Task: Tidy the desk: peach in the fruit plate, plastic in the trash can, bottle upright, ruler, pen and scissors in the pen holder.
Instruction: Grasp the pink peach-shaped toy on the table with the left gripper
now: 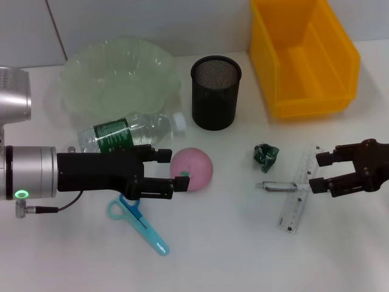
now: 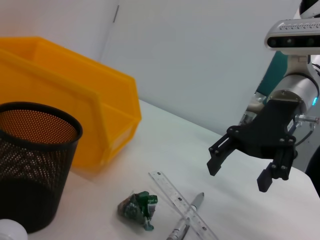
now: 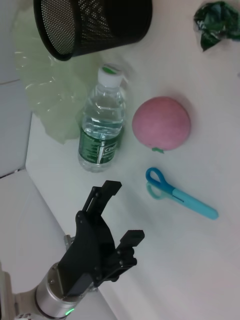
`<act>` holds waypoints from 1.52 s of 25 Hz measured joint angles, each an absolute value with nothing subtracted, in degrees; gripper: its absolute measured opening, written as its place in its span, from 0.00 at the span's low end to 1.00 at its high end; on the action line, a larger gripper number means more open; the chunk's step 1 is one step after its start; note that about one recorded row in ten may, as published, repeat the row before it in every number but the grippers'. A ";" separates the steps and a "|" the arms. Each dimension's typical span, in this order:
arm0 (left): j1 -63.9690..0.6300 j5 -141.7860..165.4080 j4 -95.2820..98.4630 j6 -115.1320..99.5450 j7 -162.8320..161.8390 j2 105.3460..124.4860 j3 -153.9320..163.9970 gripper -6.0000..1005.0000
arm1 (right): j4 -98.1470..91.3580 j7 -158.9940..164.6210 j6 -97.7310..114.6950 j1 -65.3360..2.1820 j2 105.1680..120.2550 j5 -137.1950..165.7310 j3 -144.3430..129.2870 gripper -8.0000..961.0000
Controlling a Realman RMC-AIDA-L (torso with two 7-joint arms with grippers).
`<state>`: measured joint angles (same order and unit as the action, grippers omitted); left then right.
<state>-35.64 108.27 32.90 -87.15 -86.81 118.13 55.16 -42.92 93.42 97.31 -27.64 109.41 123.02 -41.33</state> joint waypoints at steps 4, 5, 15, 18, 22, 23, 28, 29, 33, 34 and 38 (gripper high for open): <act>-35.31 108.50 33.33 -88.07 -86.73 117.92 55.58 0.83 | -42.46 93.16 97.43 -27.77 109.85 122.95 -41.51 0.86; -35.25 108.59 33.34 -88.35 -86.56 117.73 55.75 0.83 | -42.44 93.16 97.40 -27.77 109.93 122.99 -41.52 0.86; -34.69 110.61 35.67 -88.76 -86.22 117.34 56.77 0.83 | -42.34 93.16 97.46 -27.39 110.27 123.12 -41.28 0.86; -34.69 111.15 35.68 -88.66 -86.17 117.34 56.77 0.83 | -42.35 93.16 97.34 -27.52 110.45 123.18 -41.28 0.86; -34.76 111.56 35.71 -88.09 -85.86 117.48 56.37 0.83 | -42.36 93.16 97.15 -27.62 110.55 123.26 -41.23 0.86; -34.76 111.56 35.71 -88.09 -85.86 117.48 56.37 0.83 | -42.37 93.16 97.01 -27.62 110.55 123.27 -41.22 0.86; -34.87 109.55 37.38 -85.95 -83.07 118.67 56.28 0.83 | -42.40 93.22 96.24 -27.61 110.55 123.31 -41.20 0.86; -34.87 109.55 37.38 -85.95 -83.07 118.67 56.28 0.83 | -42.45 93.30 96.15 -27.58 110.55 123.31 -41.20 0.86; -36.39 102.16 37.64 -73.67 -80.93 119.09 69.00 0.83 | -42.67 93.52 96.11 -27.52 110.56 123.31 -41.22 0.85; -36.39 102.16 37.64 -73.67 -80.93 119.09 69.00 0.83 | -42.71 93.55 96.11 -27.51 110.56 123.31 -41.22 0.85; -37.60 100.65 39.38 -63.87 -83.39 119.10 80.95 0.83 | -42.82 93.60 96.11 -27.39 110.53 123.31 -41.22 0.85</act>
<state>-37.60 100.66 39.38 -63.87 -83.39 119.10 80.95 -42.82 93.60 96.11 -27.39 110.53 123.31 -41.22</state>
